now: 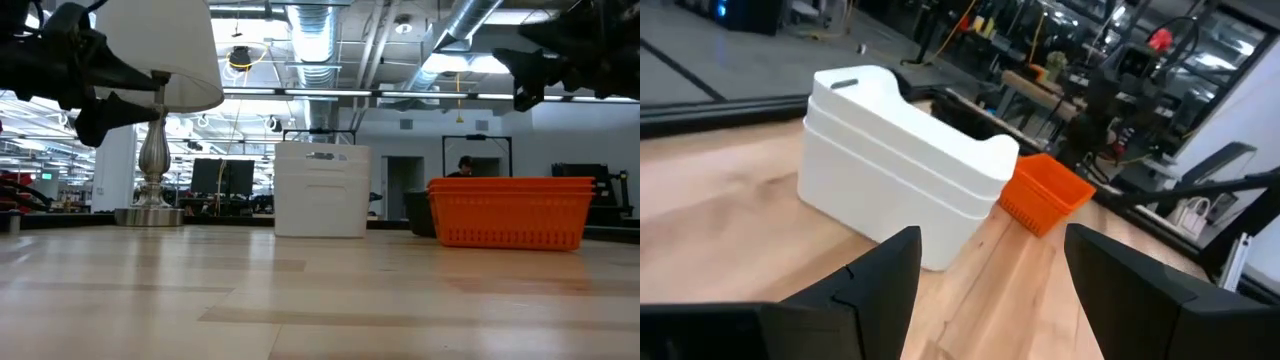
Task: Stack baskets by color
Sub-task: Return to Home Position
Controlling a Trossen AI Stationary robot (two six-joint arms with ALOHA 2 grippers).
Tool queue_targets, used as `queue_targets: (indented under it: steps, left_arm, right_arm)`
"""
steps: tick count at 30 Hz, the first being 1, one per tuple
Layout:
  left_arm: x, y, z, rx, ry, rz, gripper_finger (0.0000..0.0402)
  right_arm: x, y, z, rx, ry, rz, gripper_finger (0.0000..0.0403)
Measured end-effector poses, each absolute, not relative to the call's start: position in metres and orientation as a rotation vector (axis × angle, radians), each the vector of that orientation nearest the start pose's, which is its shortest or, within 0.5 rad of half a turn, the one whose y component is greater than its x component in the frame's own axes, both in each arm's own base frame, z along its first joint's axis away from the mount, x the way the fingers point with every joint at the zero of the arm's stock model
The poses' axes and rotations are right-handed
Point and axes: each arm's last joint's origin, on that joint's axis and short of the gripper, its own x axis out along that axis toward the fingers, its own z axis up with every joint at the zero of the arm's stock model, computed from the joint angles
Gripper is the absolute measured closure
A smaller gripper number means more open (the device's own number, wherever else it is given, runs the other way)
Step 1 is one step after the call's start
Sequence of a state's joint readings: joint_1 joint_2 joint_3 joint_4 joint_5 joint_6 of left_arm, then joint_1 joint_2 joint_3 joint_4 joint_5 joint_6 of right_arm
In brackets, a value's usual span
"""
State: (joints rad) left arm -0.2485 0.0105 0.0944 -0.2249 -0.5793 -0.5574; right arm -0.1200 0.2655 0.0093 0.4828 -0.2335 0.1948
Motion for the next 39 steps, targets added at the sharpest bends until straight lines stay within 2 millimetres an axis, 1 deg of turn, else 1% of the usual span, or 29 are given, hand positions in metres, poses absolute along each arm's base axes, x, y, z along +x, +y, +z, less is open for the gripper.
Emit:
queue_targets:
  steps: [3,12,15,18,24,26,29,33,39]
  left_arm:
    - [0.087,-0.006,0.175,-0.484,0.021,0.352,0.0164]
    - [0.087,-0.005,0.174,-0.42,0.042,0.366,0.0164]
    - [0.087,-0.006,0.173,-0.417,0.05,0.357,0.0164]
    - [0.087,-0.008,0.174,-0.387,0.07,0.288,0.0164]
    - [0.088,-0.015,0.173,-0.284,0.137,0.039,0.0164]
    - [0.088,-0.015,0.172,-0.236,0.149,0.009,0.0164]
    - [0.088,-0.014,0.171,-0.18,0.163,0.037,0.0164]
    - [0.088,-0.013,0.171,-0.176,0.164,0.092,0.0164]
    - [0.088,-0.013,0.17,-0.175,0.166,0.093,0.0164]
  right_arm:
    - [0.112,-0.007,0.184,0.115,-0.146,0.127,0.0183]
    - [0.113,-0.007,0.169,0.15,0.01,0.114,0.0183]
    - [0.113,-0.007,0.165,0.187,0.046,0.11,0.0183]
    - [0.113,-0.007,0.162,0.19,0.081,0.107,0.0183]
    - [0.113,-0.007,0.157,0.199,0.134,0.102,0.0183]
    - [0.113,-0.007,0.155,0.2,0.148,0.101,0.0184]
    - [0.112,-0.007,0.153,0.204,0.174,0.098,0.0184]
    - [0.112,-0.007,0.151,0.208,0.193,0.096,0.0183]
    - [0.112,-0.007,0.15,0.209,0.197,0.096,0.0183]
